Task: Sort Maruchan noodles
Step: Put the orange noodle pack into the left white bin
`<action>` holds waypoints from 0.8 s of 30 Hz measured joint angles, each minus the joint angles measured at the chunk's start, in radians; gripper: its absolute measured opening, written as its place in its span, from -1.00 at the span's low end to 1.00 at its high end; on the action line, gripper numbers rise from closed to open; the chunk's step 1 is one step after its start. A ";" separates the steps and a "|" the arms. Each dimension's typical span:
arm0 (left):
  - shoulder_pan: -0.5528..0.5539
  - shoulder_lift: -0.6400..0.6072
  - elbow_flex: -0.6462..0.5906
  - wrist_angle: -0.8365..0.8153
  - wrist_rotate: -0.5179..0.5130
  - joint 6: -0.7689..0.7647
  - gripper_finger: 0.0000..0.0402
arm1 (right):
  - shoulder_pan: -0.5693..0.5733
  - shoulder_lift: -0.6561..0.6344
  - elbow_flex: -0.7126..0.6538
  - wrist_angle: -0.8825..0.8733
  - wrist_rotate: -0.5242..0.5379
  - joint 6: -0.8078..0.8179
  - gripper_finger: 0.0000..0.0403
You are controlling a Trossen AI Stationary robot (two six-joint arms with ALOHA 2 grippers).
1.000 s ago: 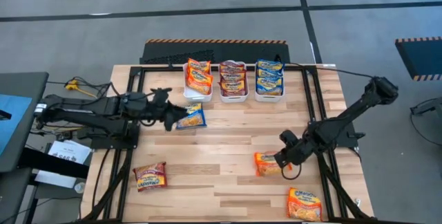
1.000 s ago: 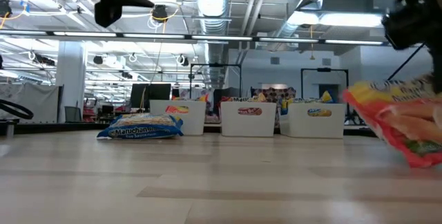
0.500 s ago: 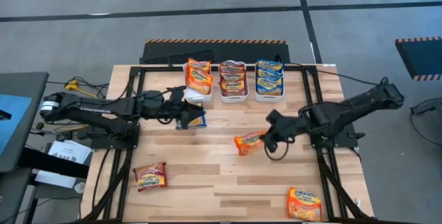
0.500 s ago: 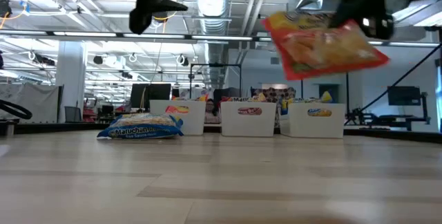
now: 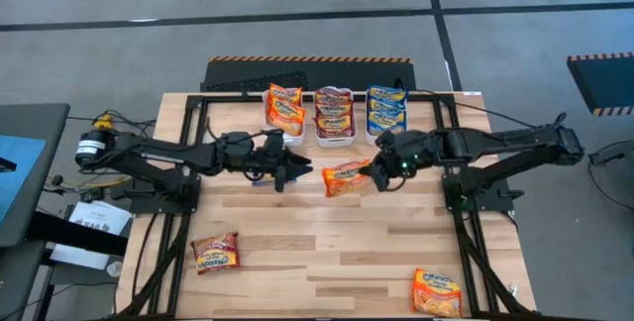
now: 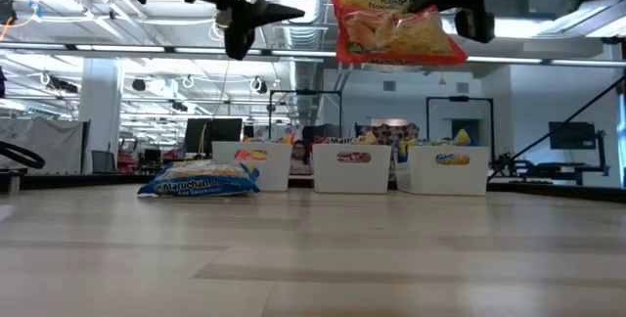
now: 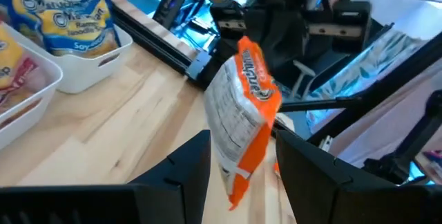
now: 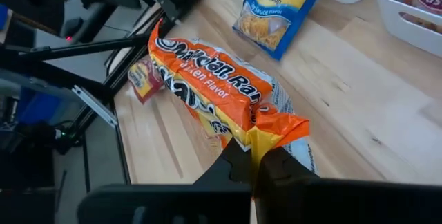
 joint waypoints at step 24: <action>0.025 0.184 0.000 0.229 0.055 0.155 -0.26 | -0.075 0.001 0.000 0.023 -0.010 0.010 -0.96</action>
